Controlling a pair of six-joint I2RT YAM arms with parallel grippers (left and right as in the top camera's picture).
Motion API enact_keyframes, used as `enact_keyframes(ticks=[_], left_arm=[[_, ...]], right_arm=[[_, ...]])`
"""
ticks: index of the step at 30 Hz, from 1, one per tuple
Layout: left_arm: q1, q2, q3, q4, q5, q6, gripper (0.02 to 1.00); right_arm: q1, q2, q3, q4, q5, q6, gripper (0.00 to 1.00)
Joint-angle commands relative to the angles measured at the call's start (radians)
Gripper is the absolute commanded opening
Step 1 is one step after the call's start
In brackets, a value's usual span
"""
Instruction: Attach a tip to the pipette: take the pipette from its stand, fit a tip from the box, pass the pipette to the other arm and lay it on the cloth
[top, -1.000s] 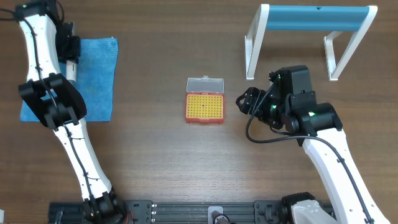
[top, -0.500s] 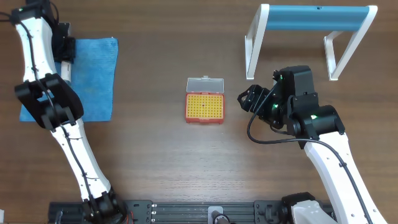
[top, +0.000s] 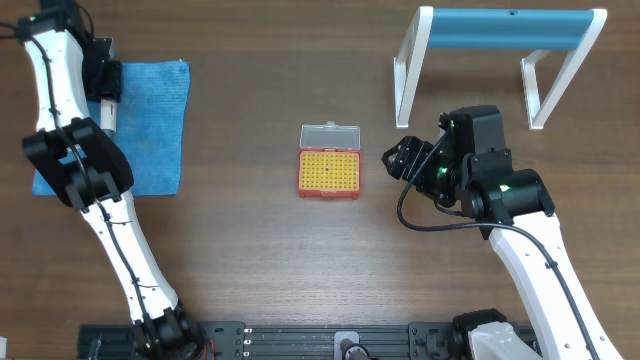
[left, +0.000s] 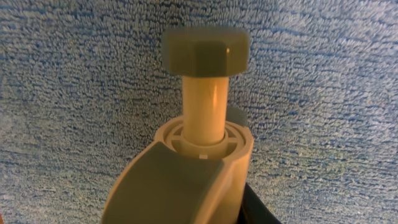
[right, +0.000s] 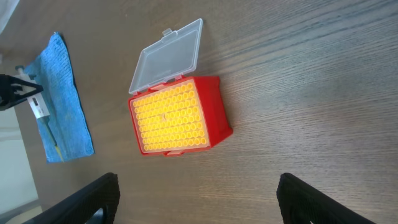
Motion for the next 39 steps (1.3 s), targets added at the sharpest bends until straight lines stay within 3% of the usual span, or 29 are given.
enact_keyframes(ticks=[1, 14, 29, 30, 31, 34, 39], left_arm=[[-0.001, 0.013, -0.006, 0.004, 0.021, 0.009, 0.027], [0.000, 0.029, -0.006, 0.027, 0.072, -0.021, 0.027], [-0.002, 0.053, -0.006, 0.007, 0.071, -0.045, 0.034], [-0.002, 0.053, -0.006, 0.000, 0.071, -0.044, 0.290], [-0.002, 0.053, -0.006, -0.006, 0.071, -0.045, 0.908], [-0.002, 0.045, -0.005, -0.055, 0.063, -0.044, 0.915], [-0.002, 0.009, 0.033, -0.178, -0.051, -0.044, 0.915]], right_arm=[[0.002, -0.013, 0.007, 0.005, 0.021, 0.011, 0.825], [0.001, -0.013, 0.007, 0.057, 0.046, 0.010, 0.825], [0.001, -0.013, 0.007, 0.061, 0.045, 0.011, 0.827], [0.001, -0.013, 0.007, 0.061, 0.045, 0.012, 0.825], [0.001, -0.013, 0.007, 0.061, 0.045, 0.016, 0.825], [0.001, -0.013, 0.007, 0.061, 0.045, 0.019, 0.827], [0.001, -0.013, 0.007, 0.066, 0.046, 0.022, 0.825]])
